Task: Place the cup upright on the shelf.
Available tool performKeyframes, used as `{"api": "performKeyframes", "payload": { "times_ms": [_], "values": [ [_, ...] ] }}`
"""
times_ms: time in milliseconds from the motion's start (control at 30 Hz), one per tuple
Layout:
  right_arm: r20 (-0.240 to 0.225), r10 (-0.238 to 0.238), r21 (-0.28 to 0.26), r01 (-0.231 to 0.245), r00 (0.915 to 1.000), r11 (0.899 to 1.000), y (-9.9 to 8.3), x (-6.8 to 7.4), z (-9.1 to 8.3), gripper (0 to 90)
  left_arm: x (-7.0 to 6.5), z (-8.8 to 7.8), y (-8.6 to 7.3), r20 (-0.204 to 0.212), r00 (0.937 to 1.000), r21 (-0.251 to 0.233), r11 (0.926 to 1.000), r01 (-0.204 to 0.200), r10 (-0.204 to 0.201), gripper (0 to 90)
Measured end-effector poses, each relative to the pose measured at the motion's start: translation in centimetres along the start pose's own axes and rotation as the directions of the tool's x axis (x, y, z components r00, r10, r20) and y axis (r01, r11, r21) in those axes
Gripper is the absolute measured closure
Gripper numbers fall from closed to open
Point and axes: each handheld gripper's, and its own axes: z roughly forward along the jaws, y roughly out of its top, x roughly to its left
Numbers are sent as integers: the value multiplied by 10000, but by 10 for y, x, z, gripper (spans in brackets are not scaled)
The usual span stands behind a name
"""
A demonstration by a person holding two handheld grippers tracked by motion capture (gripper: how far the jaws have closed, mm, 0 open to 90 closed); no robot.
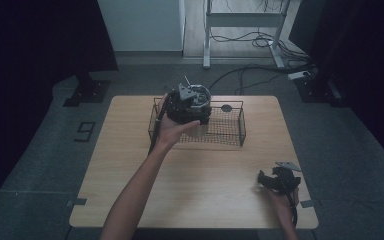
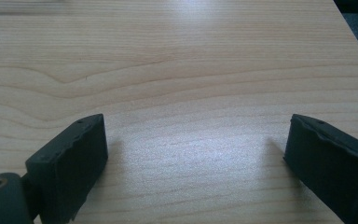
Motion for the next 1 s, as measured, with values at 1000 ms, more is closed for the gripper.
{"api": "performKeyframes", "payload": {
  "times_ms": [1000],
  "values": [
    [1, 0, 16, 0, 10000, 10000, 0, 0, 0, 56, -12, 14, 12, 34, 9997, 152, 9996, -249, 249, 43]
  ]
}}
